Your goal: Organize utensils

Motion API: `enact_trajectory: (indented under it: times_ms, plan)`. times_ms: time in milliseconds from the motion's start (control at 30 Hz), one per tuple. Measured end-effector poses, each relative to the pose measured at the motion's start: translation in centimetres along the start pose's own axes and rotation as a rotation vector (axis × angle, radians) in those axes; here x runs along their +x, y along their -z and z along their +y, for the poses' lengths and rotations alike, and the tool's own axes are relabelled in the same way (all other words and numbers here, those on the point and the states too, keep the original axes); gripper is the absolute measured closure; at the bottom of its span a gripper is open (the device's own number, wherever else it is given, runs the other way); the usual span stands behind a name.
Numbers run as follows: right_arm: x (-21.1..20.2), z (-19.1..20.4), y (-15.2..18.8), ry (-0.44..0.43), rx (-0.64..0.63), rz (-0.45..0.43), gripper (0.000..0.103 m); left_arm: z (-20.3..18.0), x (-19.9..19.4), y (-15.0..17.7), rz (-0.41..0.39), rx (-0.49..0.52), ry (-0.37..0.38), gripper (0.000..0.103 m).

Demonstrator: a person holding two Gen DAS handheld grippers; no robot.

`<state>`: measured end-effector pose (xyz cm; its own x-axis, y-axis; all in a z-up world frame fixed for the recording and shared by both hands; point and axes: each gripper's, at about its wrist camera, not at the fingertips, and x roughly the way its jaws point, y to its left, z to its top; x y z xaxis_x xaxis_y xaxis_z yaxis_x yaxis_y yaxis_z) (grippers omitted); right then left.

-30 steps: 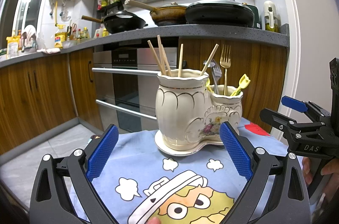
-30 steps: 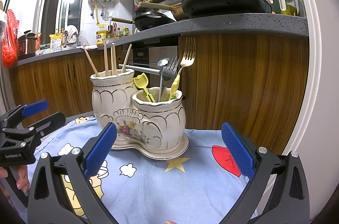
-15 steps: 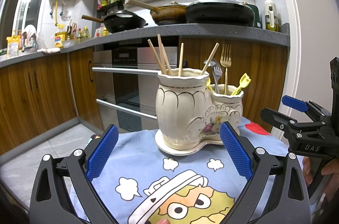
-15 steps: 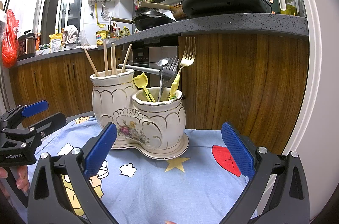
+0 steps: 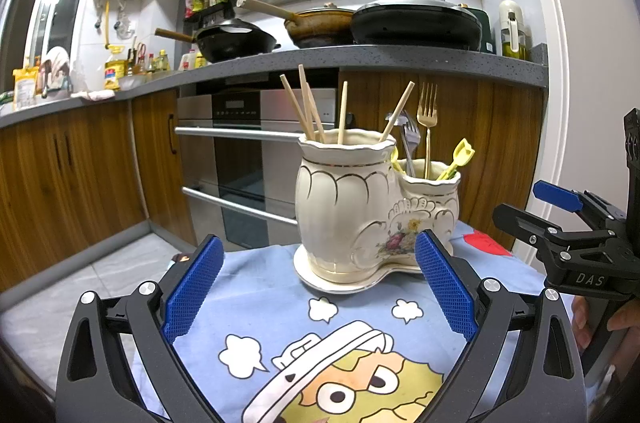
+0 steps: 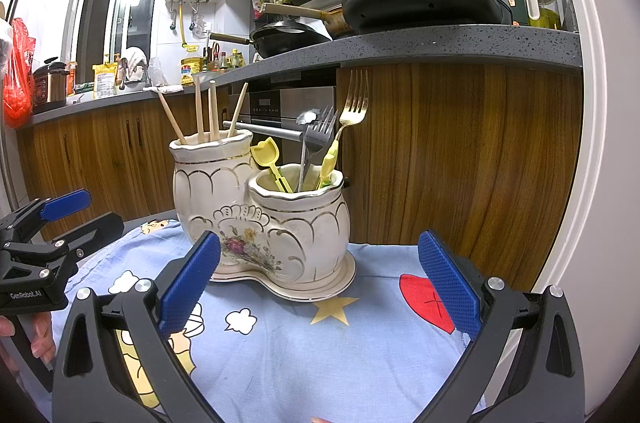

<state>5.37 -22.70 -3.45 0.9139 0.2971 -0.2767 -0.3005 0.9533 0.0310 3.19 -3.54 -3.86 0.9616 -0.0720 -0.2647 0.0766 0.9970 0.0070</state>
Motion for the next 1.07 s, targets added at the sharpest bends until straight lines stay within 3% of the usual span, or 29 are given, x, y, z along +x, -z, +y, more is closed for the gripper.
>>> enact_trajectory:
  times_ms: [1067]
  plan:
    - [-0.02,-0.01,-0.04,0.000,-0.001,0.000,0.005,0.38,-0.33,0.43,0.007,-0.004,-0.012,0.005]
